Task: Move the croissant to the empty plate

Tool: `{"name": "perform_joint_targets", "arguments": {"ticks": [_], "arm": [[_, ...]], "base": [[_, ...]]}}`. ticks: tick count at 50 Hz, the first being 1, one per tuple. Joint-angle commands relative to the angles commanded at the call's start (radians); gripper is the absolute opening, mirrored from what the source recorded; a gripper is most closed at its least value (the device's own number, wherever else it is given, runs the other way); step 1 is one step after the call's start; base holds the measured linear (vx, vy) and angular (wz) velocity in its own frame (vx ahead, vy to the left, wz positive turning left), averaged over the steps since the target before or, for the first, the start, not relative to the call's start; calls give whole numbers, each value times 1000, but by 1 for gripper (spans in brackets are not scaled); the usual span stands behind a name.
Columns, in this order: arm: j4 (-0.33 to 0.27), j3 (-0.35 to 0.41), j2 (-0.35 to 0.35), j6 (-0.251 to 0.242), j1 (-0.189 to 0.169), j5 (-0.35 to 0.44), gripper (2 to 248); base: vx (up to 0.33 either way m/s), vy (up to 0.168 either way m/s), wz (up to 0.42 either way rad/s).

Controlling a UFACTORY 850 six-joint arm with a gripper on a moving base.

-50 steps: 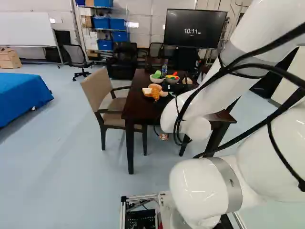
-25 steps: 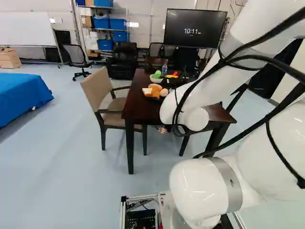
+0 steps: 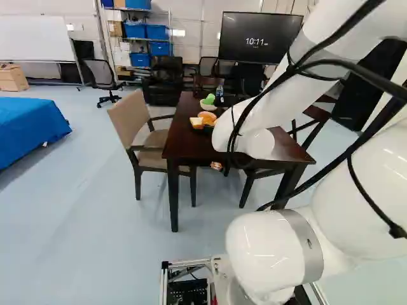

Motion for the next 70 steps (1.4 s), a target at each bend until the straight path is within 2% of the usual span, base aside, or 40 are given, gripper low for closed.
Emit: {"name": "perform_joint_targets", "arguments": {"ticks": [27, 70], "arm": [[0, -117, -57, 0, 3, -144, 247], [0, -303, -144, 0, 29, -386, 247]], "base": [[0, 0, 0], [0, 0, 0]]}}
